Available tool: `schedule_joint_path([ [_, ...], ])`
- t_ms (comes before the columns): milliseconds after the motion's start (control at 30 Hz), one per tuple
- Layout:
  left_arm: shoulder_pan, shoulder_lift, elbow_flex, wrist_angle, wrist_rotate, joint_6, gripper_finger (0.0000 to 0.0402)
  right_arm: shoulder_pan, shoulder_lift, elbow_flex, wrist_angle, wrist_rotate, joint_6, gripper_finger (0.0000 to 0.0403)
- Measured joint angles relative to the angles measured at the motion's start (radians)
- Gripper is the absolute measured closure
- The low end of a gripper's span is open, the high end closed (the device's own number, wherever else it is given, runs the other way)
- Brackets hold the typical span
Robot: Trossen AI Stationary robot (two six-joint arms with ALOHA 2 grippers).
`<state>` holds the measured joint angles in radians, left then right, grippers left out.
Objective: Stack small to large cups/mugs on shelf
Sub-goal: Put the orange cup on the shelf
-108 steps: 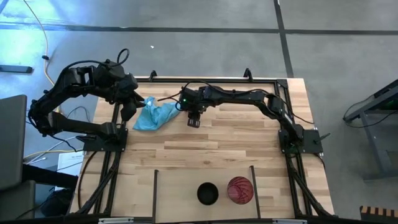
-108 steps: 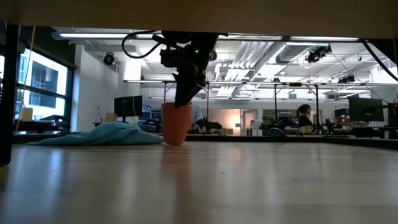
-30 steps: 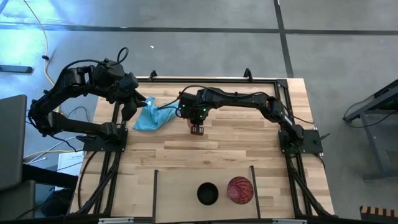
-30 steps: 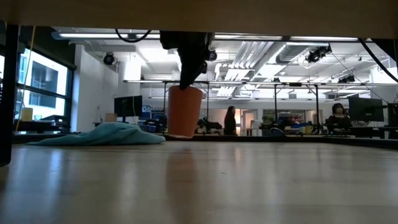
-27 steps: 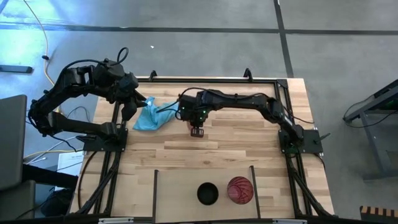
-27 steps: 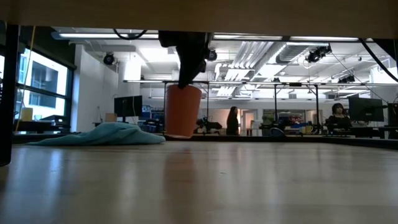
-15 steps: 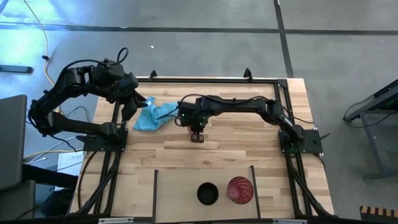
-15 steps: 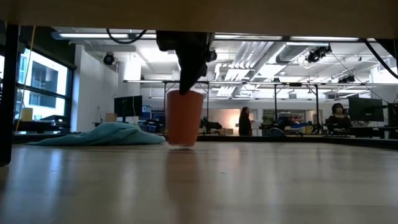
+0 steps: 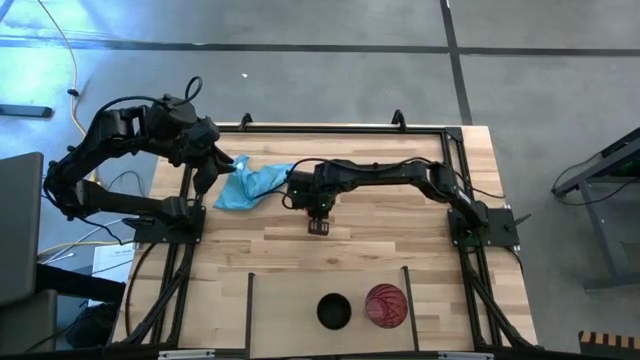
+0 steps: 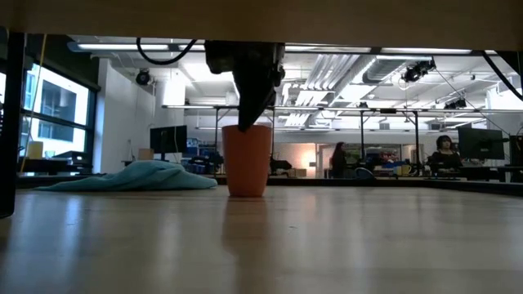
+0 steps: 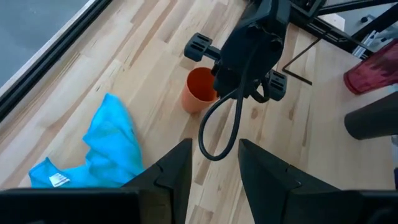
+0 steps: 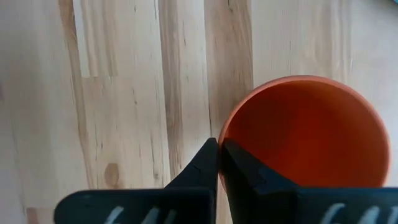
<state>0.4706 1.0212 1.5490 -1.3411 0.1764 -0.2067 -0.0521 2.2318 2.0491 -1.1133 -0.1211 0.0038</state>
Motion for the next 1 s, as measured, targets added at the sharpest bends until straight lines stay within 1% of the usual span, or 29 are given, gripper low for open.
schedule_joint_path([
  [133, 0.000, -0.009, 0.000, 0.000, 0.000, -0.008, 0.0284, -0.001, 0.001, -0.001, 0.001, -0.006, 0.019, 0.0387],
  [367, 0.000, -0.022, 0.000, 0.000, 0.000, -0.012, 0.0284, -0.002, 0.006, -0.003, 0.000, -0.005, 0.042, 0.0319],
  [533, 0.000, -0.024, 0.000, 0.000, 0.000, -0.012, 0.0284, -0.003, 0.006, 0.006, -0.012, -0.004, 0.049, 0.0289],
  [800, 0.000, -0.023, 0.000, 0.000, -0.001, -0.011, 0.0284, -0.002, 0.005, 0.124, -0.044, -0.005, 0.043, 0.0273],
  [900, 0.000, -0.023, 0.000, -0.016, -0.013, -0.010, 0.0284, -0.002, 0.005, 0.191, -0.114, -0.005, 0.043, 0.0269],
  [1000, 0.000, -0.023, -0.001, -0.059, -0.056, -0.009, 0.0284, 0.004, 0.005, 0.281, -0.196, -0.005, 0.042, 0.0264],
])
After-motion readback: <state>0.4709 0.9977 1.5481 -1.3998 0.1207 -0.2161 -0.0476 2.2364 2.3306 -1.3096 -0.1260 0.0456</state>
